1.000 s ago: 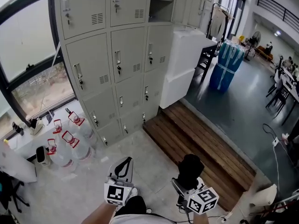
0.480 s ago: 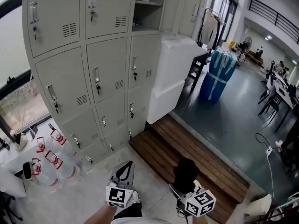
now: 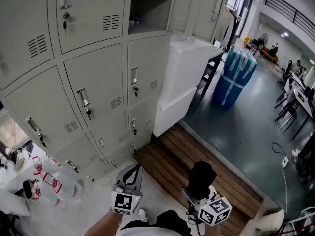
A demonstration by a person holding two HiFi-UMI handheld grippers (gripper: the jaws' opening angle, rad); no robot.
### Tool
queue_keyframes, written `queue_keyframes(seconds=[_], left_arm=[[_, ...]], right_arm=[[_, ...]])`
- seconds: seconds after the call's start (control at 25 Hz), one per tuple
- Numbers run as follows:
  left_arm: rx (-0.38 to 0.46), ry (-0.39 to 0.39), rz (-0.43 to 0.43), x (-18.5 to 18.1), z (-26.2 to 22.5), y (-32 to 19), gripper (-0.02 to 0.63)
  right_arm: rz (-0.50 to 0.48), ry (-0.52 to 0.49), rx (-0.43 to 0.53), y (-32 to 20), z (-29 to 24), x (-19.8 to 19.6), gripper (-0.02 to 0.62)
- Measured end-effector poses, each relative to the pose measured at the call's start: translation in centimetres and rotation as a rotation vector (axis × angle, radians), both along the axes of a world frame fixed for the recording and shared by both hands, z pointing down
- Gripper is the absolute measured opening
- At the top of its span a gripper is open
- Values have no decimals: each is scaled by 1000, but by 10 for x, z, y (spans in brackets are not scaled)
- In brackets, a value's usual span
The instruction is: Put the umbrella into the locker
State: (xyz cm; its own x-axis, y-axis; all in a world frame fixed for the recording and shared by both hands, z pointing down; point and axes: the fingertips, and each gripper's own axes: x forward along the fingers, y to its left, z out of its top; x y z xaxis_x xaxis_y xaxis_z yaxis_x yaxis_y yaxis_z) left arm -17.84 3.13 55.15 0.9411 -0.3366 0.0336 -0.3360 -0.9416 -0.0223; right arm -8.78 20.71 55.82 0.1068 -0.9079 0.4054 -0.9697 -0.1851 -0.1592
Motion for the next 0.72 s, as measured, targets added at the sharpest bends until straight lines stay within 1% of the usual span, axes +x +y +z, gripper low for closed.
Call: queue_keyframes(seconds=[0.2, 0.32, 0.4, 0.48, 0.6, 0.72], left_arm=[[-36, -53, 5, 40, 18, -18, 28], [-44, -84, -21, 66, 28, -36, 28], [-47, -98, -50, 87, 33, -52, 28], [-47, -100, -87, 114, 35, -68, 28], [-30, -94, -140, 168, 30, -90, 28], [-36, -103, -199, 218, 15, -109, 28]], right_arm=[[-13, -34, -19, -28, 9, 44, 239], [-39, -47, -20, -53, 16, 80, 239], [-74, -46, -14, -72, 18, 107, 239], [-117, -27, -11, -94, 18, 139, 239], [-188, 7, -7, -128, 13, 194, 239], [-251, -19, -11, -155, 3, 246, 239]])
